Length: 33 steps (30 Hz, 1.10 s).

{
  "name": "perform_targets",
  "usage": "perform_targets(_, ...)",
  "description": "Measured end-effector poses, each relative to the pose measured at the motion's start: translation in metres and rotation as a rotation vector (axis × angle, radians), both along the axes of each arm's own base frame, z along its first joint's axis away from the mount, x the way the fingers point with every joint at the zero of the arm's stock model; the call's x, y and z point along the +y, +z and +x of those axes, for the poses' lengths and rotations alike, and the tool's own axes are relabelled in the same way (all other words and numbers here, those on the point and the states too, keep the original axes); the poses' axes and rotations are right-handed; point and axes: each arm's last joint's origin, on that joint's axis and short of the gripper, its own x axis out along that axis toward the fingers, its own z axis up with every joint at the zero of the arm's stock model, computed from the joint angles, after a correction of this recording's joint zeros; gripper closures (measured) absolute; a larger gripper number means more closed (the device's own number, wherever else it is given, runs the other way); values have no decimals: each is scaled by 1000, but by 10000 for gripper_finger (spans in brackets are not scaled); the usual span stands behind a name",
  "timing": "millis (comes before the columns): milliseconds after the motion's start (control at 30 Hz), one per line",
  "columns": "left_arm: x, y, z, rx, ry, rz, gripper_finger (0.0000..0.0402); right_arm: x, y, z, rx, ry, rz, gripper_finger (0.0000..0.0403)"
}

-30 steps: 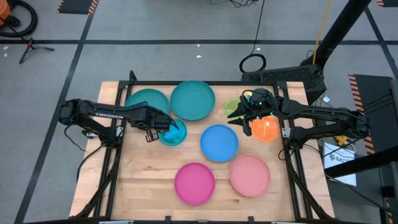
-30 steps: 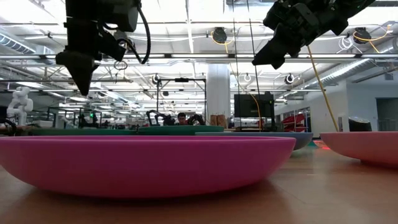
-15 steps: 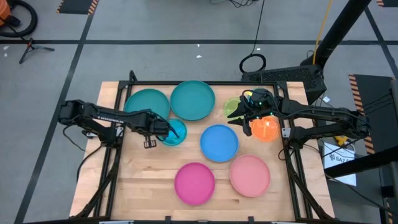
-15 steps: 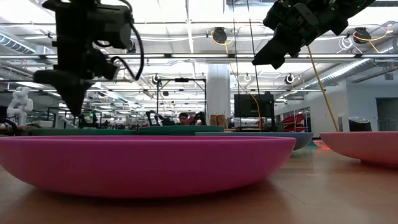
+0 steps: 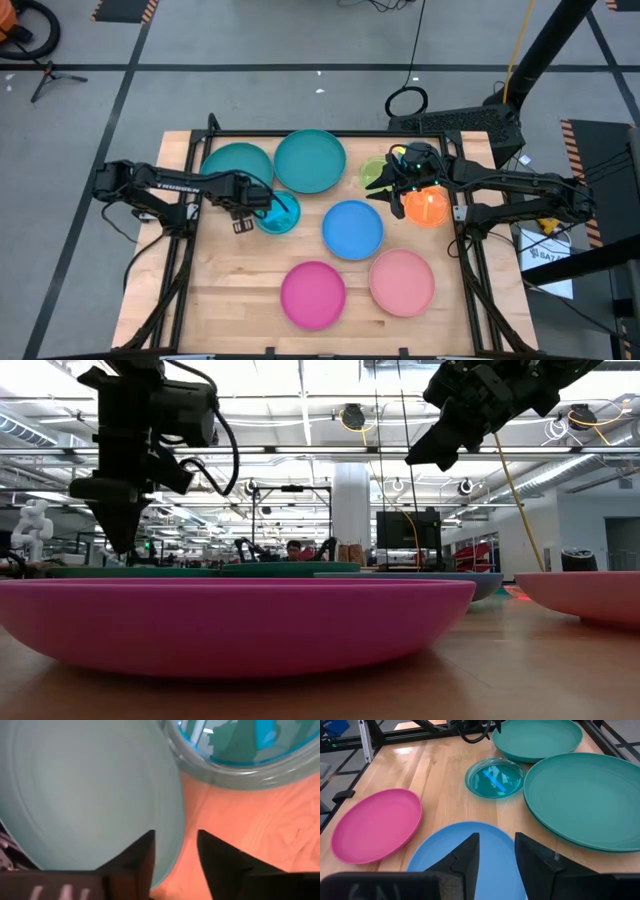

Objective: Stack plastic plates
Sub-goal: Stack the green plate on top of the green plate

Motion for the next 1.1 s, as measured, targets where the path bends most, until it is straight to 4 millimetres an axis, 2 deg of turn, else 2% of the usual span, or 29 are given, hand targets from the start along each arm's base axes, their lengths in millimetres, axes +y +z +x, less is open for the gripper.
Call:
perform_targets(100,0,0,2,-14,-36,0,213,0,0,0,0,0,-1,287)
perform_targets(200,0,-5,2,-28,-51,0,206,0,0,0,0,1,-1,287)
perform_targets(433,-1,-23,-9,20,-38,-5,204,0,0,0,1,1,-1,287)
perform_targets(1100,8,-22,-8,-5,5,-2,204,0,0,0,0,3,-4,287)
